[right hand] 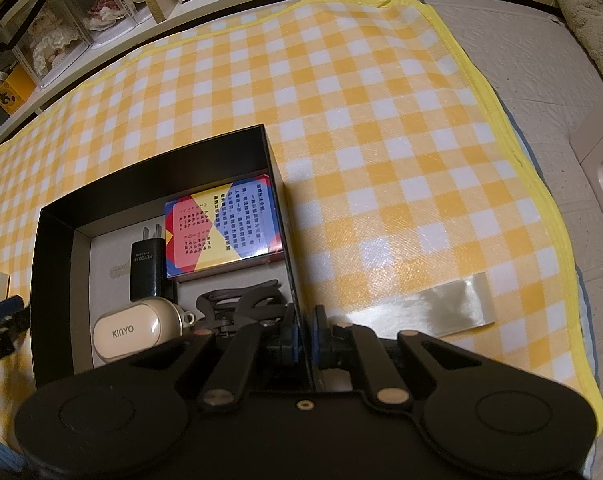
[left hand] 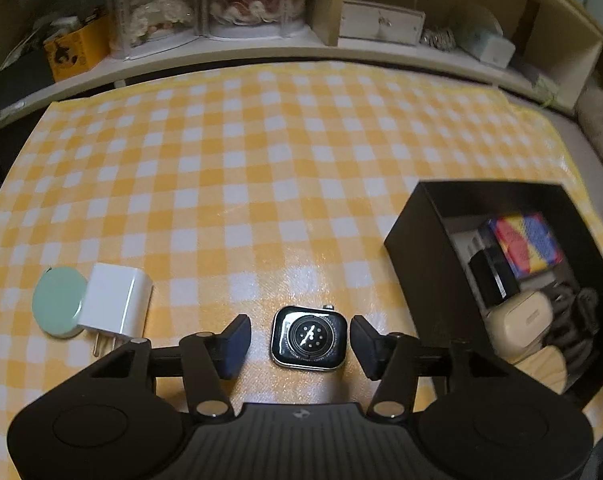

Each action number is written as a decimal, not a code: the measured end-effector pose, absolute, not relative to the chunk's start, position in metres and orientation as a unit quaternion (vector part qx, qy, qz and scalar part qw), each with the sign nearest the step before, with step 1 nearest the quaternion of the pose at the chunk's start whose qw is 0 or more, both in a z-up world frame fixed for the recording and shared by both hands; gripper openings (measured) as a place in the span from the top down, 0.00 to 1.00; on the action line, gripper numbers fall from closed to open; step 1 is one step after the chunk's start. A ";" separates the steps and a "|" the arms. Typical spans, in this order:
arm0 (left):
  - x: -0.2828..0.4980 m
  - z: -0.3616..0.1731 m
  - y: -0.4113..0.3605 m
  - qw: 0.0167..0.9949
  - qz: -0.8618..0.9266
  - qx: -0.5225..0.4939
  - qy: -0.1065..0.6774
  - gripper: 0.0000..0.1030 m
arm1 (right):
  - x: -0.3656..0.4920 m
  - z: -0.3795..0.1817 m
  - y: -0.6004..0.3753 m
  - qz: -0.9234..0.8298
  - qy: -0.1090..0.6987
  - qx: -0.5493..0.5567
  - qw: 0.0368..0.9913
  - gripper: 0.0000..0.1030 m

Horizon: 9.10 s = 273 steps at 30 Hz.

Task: Organize rigid objects
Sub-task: 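Close the left gripper on the smartwatch and lift it, then carry the smartwatch into the black box and open the left gripper, then move the left gripper to the white power adapter on the cloth, then close the left gripper on the white power adapter, then carry the power adapter into the black box and open the left gripper, then move the left gripper to the mint-green round charger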

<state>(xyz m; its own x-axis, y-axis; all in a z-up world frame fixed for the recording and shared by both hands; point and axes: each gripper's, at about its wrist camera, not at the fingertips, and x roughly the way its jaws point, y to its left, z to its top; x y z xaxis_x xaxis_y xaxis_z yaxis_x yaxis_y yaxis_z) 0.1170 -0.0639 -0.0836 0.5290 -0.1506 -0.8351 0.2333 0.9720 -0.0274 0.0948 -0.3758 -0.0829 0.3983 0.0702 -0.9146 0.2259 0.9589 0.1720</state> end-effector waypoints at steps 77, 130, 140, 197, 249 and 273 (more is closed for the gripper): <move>0.117 -0.025 -0.161 0.786 -0.406 0.257 0.388 0.04 | 0.094 -0.083 -0.376 -0.045 0.547 0.139 0.824 0.93; 0.123 -0.014 0.005 0.910 -0.085 0.037 0.404 0.00 | 0.095 -0.083 -0.378 -0.045 0.548 0.138 0.824 0.93; 0.151 -0.041 0.042 0.880 -0.090 -0.029 0.466 0.03 | 0.095 -0.083 -0.378 -0.044 0.548 0.139 0.824 0.93; 0.093 -0.037 -0.108 0.852 -0.205 -0.136 0.461 0.57 | 0.094 -0.085 -0.377 -0.042 0.550 0.138 0.823 0.93; 0.073 -0.028 -0.122 0.866 -0.189 -0.034 0.462 0.11 | 0.095 -0.083 -0.378 -0.042 0.552 0.136 0.821 0.93; 0.072 -0.022 -0.105 0.873 -0.182 0.027 0.451 0.00 | 0.096 -0.082 -0.378 -0.042 0.552 0.137 0.821 0.92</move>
<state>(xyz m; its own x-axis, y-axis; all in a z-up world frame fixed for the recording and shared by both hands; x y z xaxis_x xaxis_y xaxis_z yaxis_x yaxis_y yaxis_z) 0.0720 -0.1049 -0.0215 0.5270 -0.2943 -0.7973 0.3425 0.9321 -0.1177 0.0957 -0.3782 -0.0823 0.3864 0.0819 -0.9187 0.2197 0.9592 0.1779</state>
